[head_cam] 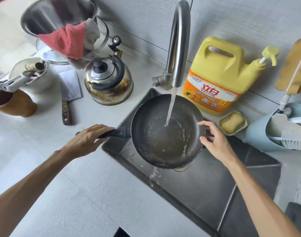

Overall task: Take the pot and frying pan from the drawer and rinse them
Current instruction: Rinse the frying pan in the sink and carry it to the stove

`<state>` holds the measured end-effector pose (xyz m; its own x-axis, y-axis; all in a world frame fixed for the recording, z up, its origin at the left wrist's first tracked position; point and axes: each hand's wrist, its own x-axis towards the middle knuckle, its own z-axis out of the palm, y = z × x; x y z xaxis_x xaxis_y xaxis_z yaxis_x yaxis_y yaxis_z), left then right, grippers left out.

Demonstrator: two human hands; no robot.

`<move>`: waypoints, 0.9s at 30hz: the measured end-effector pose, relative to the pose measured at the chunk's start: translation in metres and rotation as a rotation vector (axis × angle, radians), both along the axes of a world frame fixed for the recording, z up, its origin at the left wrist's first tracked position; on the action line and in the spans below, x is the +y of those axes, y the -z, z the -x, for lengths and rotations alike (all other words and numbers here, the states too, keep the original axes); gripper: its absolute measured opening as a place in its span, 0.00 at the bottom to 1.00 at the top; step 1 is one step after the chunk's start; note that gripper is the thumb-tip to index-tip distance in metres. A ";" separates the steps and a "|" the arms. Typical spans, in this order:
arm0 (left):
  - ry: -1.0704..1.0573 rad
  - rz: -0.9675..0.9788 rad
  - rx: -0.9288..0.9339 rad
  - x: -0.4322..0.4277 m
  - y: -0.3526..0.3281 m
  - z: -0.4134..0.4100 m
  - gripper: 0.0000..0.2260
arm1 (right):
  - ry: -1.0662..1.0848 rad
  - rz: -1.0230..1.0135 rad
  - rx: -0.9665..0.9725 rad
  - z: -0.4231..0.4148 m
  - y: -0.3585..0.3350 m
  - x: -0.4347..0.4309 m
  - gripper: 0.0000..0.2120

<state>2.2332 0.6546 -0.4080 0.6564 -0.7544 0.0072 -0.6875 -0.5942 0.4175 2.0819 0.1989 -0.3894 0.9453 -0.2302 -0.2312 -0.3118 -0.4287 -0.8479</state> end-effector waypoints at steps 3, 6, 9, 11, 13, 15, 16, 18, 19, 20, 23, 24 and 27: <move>0.040 -0.026 0.007 -0.011 -0.002 -0.006 0.21 | 0.015 -0.102 0.161 0.012 0.004 -0.004 0.32; 0.077 -0.077 0.048 -0.018 -0.001 -0.014 0.22 | 0.058 -0.161 0.232 0.022 0.014 -0.007 0.33; 0.089 -0.095 0.047 -0.024 0.002 -0.014 0.22 | 0.096 -0.188 0.251 0.030 0.025 -0.012 0.33; 0.085 -0.103 0.043 -0.027 0.007 -0.012 0.22 | 0.129 -0.215 0.239 0.034 0.028 -0.012 0.32; 0.075 -0.124 0.045 -0.028 0.013 -0.010 0.23 | 0.169 -0.253 0.227 0.036 0.029 -0.012 0.32; 0.054 -0.145 0.057 -0.031 0.018 -0.009 0.23 | 0.186 -0.265 0.226 0.038 0.032 -0.012 0.31; 0.046 -0.148 0.053 -0.034 0.020 -0.008 0.23 | 0.195 -0.267 0.225 0.040 0.035 -0.013 0.31; 0.036 -0.131 0.011 -0.045 0.021 -0.007 0.22 | 0.214 -0.253 0.230 0.046 0.042 -0.016 0.32; 0.036 -0.123 -0.011 -0.053 0.022 -0.006 0.22 | 0.224 -0.240 0.239 0.050 0.047 -0.019 0.32; 0.044 -0.120 -0.028 -0.061 0.024 -0.006 0.21 | 0.240 -0.236 0.243 0.055 0.052 -0.021 0.32; 0.071 -0.132 -0.032 -0.089 0.033 -0.007 0.21 | 0.318 -0.255 0.252 0.075 0.064 -0.028 0.32; 0.078 -0.141 -0.024 -0.098 0.039 -0.006 0.21 | 0.344 -0.254 0.261 0.082 0.068 -0.030 0.32; 0.097 -0.157 -0.006 -0.125 0.060 -0.001 0.21 | 0.416 -0.262 0.285 0.101 0.086 -0.035 0.31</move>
